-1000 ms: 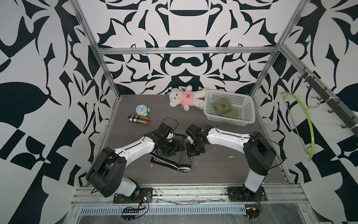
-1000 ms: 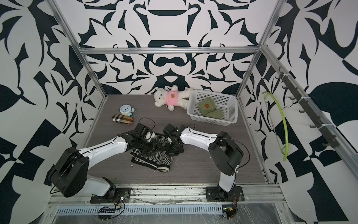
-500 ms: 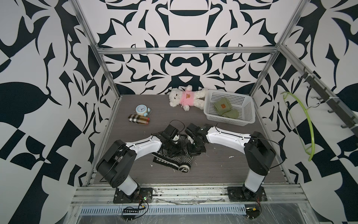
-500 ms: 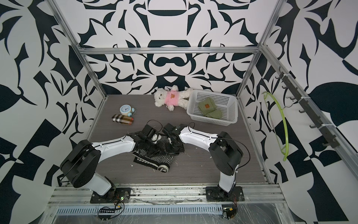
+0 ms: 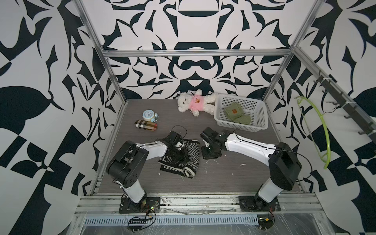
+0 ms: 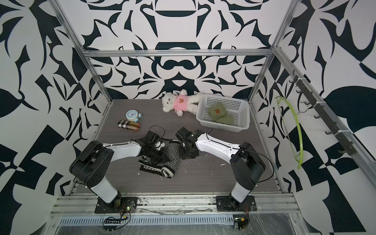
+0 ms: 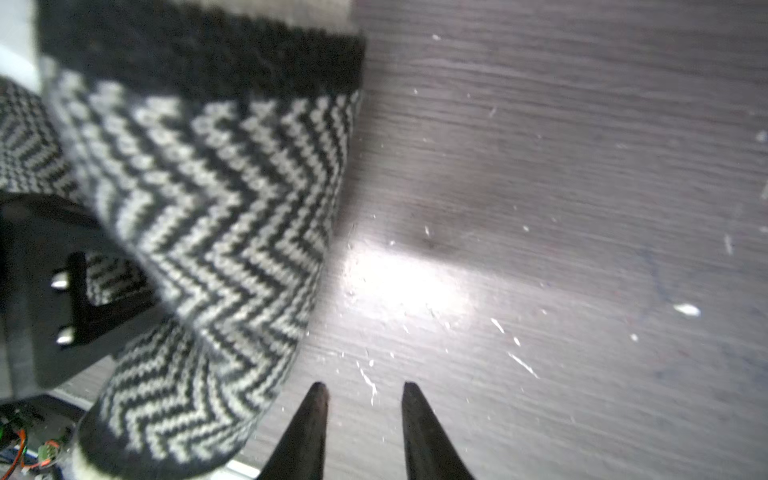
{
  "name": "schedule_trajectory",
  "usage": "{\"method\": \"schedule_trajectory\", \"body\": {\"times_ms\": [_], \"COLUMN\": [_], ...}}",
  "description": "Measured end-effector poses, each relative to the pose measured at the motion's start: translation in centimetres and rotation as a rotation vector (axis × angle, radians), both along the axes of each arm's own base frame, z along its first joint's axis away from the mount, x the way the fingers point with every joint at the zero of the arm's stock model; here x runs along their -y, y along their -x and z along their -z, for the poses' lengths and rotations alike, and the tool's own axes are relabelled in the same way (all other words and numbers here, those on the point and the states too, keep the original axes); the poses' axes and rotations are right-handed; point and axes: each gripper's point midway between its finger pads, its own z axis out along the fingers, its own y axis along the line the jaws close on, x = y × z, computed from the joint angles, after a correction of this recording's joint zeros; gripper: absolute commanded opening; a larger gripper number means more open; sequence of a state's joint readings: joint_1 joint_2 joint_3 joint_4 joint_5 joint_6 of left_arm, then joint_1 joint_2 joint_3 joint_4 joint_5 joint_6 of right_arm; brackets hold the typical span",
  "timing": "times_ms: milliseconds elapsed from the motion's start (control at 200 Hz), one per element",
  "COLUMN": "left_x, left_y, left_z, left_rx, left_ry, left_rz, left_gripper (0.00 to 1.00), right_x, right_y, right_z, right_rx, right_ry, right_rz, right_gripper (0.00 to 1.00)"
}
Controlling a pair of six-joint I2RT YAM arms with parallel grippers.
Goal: Roll up the scarf and place it into the basket
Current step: Roll the scarf at the center of the board.
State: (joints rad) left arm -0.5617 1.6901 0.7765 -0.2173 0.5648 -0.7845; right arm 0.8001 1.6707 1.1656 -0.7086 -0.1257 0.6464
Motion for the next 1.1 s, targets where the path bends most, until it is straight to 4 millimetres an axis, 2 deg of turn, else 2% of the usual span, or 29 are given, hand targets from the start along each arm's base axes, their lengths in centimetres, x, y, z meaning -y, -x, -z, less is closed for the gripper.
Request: {"method": "schedule_trajectory", "body": {"times_ms": [205,385,520,550,580,595,610,725,825,975,1050,1100], "left_x": [0.1,0.2,0.2,0.2,0.2,0.2,0.2,0.3,0.3,0.5,0.4,0.4], "left_y": [0.1,0.1,0.1,0.1,0.1,0.1,0.1,0.1,0.0,0.0,0.0,0.0], "left_z": [0.1,0.1,0.2,0.2,0.2,0.2,0.2,0.2,0.2,0.2,0.2,0.2], "left_rx": [-0.011,-0.024,-0.040,-0.042,-0.046,-0.048,-0.049,-0.058,-0.071,-0.085,-0.087,-0.088], "left_ry": [0.017,0.025,0.029,0.030,0.030,0.031,0.031,0.037,0.043,0.046,0.044,0.042], "left_rz": [0.005,0.010,0.011,0.010,0.009,0.009,0.008,0.009,0.009,0.010,0.010,0.009], "left_gripper": [0.00,0.00,0.00,0.00,0.00,0.00,0.00,0.00,0.00,0.00,0.00,0.00], "right_x": [-2.8,-4.1,-4.9,-5.0,-5.3,-5.3,-5.5,-7.5,-7.8,-8.4,-8.6,-8.6], "right_y": [-0.8,-0.7,-0.8,-0.8,-0.8,-0.9,-0.9,-1.0,-0.8,-0.7,-0.7,-0.6], "right_z": [2.0,3.4,4.4,4.5,4.6,4.5,4.3,2.5,2.3,3.2,3.7,3.8], "right_rx": [0.006,0.004,-0.008,-0.012,-0.019,-0.020,-0.023,0.004,0.015,-0.001,-0.007,-0.007], "right_ry": [-0.120,-0.228,-0.318,-0.339,-0.371,-0.383,-0.407,-0.552,-0.604,-0.643,-0.650,-0.653], "right_rz": [-0.016,-0.006,0.027,0.038,0.049,0.062,0.064,0.052,0.064,0.079,0.092,0.092], "right_gripper": [0.34,0.35,0.41,0.47,0.74,0.94,1.00,0.99,1.00,0.59,0.53,0.55]}}
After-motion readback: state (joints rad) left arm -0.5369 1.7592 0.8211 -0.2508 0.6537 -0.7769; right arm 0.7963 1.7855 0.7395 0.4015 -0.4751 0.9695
